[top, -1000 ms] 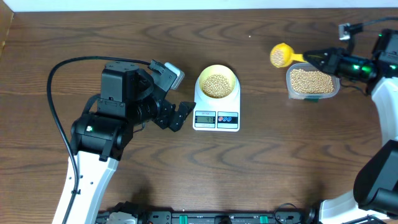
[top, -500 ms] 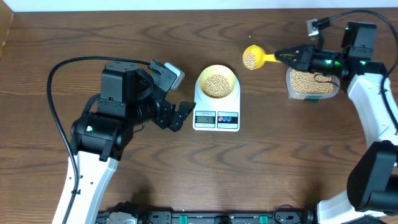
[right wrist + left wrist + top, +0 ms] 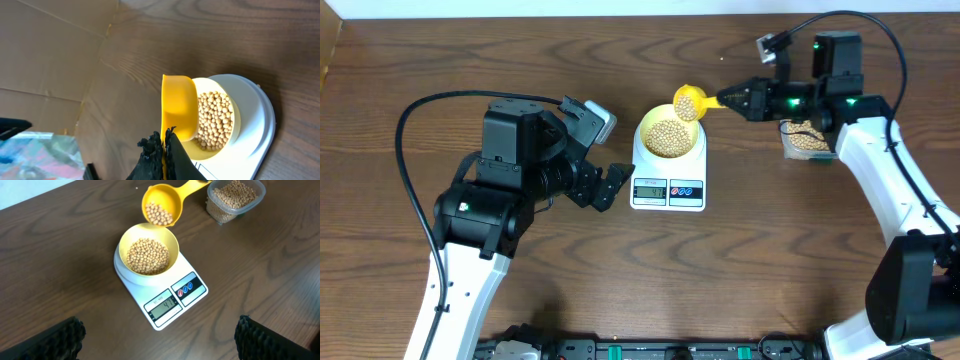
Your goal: Scoop item into bowl and weigh 50g on scale
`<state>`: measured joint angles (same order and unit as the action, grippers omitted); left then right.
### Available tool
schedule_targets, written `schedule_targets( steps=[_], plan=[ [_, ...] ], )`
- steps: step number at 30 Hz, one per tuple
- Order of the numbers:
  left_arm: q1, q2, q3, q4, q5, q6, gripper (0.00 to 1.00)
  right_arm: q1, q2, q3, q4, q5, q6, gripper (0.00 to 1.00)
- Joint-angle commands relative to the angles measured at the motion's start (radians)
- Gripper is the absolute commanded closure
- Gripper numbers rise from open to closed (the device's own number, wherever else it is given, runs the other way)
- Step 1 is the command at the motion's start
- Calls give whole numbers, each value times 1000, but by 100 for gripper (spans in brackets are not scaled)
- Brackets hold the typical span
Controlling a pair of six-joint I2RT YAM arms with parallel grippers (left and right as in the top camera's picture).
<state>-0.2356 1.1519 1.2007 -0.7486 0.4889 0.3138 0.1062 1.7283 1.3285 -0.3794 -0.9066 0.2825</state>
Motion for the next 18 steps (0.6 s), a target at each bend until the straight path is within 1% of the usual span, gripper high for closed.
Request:
schedule_targets(
  steps=[1,7,14,18],
  plan=[
    [5,4,-5,1,9,-2,2,39,5,-2,19,79,-21,99],
    [5,4,-5,1,9,-2,2,85,5,-2,56,88,-149,99],
    [5,4,-5,1,9,-2,2,89,5,-2,55,116,-151,99],
    [5,4,-5,1,8,-2,2,89,6,-2,54,115,-192,99]
  ],
)
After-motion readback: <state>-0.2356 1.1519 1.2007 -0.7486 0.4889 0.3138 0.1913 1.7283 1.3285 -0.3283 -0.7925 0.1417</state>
